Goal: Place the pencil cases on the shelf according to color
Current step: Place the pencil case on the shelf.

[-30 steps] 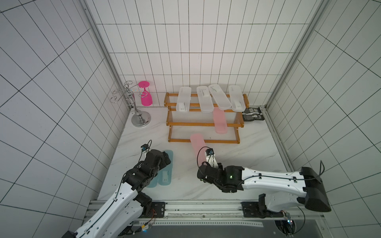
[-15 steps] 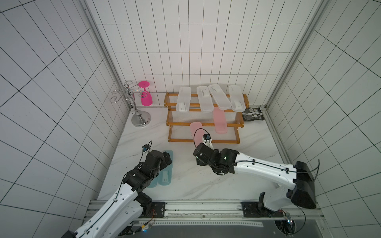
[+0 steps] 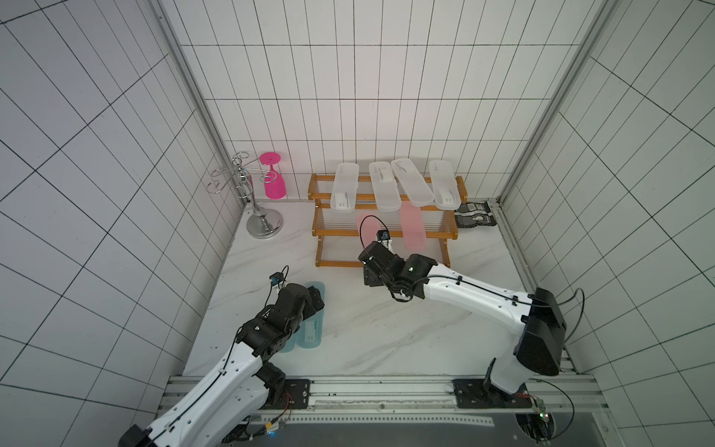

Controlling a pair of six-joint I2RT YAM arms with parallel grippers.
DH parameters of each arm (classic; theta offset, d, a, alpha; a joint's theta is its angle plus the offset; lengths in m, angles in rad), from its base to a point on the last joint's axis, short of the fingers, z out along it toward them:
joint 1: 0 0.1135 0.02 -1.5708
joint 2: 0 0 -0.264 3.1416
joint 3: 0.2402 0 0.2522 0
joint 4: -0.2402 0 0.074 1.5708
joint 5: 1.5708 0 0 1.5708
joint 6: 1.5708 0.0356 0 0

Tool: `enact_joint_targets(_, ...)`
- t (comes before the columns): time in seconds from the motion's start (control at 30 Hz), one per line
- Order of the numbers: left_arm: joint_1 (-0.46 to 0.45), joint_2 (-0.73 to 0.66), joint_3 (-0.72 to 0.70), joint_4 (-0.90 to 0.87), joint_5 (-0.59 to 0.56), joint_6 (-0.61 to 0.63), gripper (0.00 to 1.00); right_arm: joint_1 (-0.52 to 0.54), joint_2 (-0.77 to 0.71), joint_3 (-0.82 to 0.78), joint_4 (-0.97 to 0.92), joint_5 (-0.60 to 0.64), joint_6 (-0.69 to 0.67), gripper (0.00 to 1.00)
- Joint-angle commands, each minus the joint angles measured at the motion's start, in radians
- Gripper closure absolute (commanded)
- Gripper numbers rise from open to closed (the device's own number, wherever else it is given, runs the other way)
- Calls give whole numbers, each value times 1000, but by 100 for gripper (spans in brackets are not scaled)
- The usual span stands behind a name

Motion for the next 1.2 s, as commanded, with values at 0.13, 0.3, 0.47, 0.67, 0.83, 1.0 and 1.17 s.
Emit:
enact_joint_targets(0.13, -1, 63, -29, 109, 2, 22, 2, -48, 92, 152, 39, -11, -48, 39)
enact_joint_targets(0.3, 0, 85, -24, 108, -2, 41, 2, -78, 160, 217, 39, -23, -45, 39)
enact_joint_targets(0.47, 3, 80, -37, 109, -11, 52, 2, -97, 216, 273, 40, -19, -28, 39)
enact_joint_targets(0.67, 4, 84, -56, 129, 1, 59, 2, -108, 271, 332, 47, -11, -16, 36)
enact_joint_targets(0.83, 6, 98, -52, 129, 12, 76, 2, -125, 302, 361, 47, -19, 17, 28)
enact_joint_targets(1.0, 6, 104, -38, 119, 20, 96, 2, -128, 313, 384, 43, -20, 24, 14)
enact_joint_targets(1.17, 6, 104, -33, 105, 32, 98, 2, -126, 285, 372, 37, -29, 37, 0)
